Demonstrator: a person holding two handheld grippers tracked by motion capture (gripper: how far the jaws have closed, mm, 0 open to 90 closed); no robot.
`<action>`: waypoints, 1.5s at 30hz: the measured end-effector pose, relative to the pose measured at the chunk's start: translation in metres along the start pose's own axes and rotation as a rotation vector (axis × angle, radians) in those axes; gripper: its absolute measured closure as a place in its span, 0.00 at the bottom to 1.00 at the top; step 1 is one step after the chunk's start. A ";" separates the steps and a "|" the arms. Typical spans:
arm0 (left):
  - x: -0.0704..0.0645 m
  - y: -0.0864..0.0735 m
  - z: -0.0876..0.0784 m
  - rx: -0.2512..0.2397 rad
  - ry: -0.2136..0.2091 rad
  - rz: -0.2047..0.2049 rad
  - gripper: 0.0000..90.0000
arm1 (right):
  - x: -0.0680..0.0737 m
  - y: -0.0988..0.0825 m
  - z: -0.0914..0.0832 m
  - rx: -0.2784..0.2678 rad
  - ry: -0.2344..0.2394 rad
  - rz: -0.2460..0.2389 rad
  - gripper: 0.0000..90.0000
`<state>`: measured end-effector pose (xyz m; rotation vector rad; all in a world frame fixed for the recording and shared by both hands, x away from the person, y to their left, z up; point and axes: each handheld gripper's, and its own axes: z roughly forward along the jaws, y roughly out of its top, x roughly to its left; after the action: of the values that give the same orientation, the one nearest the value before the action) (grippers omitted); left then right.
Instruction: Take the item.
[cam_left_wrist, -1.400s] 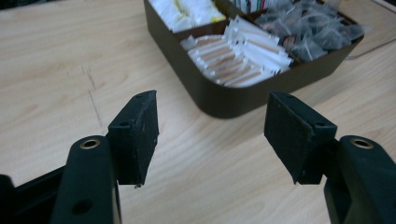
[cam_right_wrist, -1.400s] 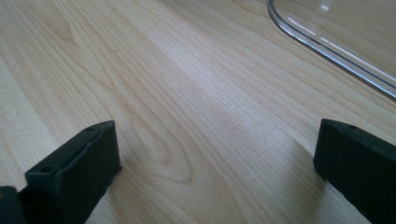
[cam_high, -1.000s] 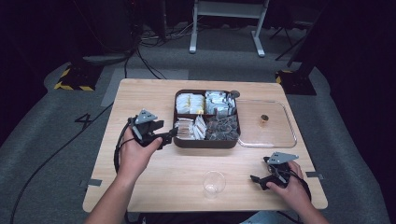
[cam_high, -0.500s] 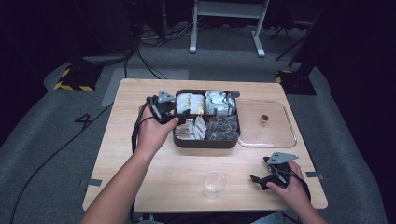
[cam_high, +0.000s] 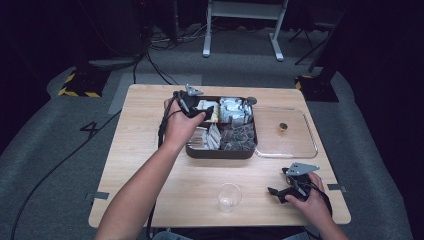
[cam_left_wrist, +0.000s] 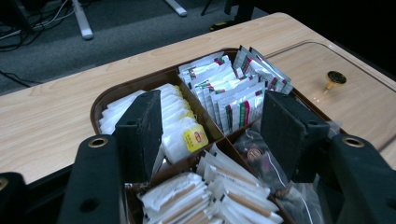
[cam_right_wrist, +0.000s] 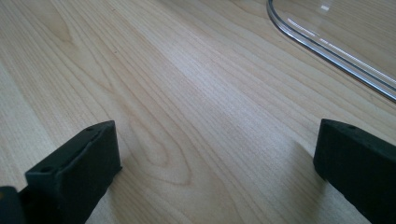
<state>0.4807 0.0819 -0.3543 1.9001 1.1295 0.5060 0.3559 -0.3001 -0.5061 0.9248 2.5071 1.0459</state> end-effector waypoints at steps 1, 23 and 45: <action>0.000 0.002 0.004 0.001 0.001 0.000 0.44 | 0.000 0.000 0.000 0.000 0.000 0.000 0.01; 0.018 -0.008 0.103 0.153 -0.017 -0.045 0.58 | 0.000 0.000 0.000 0.000 0.002 0.000 0.01; 0.032 -0.027 0.132 0.273 -0.019 -0.112 0.66 | 0.000 0.000 0.000 0.000 0.001 0.000 0.01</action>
<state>0.5743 0.0551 -0.4523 2.0530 1.3393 0.2815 0.3560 -0.3002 -0.5060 0.9237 2.5080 1.0469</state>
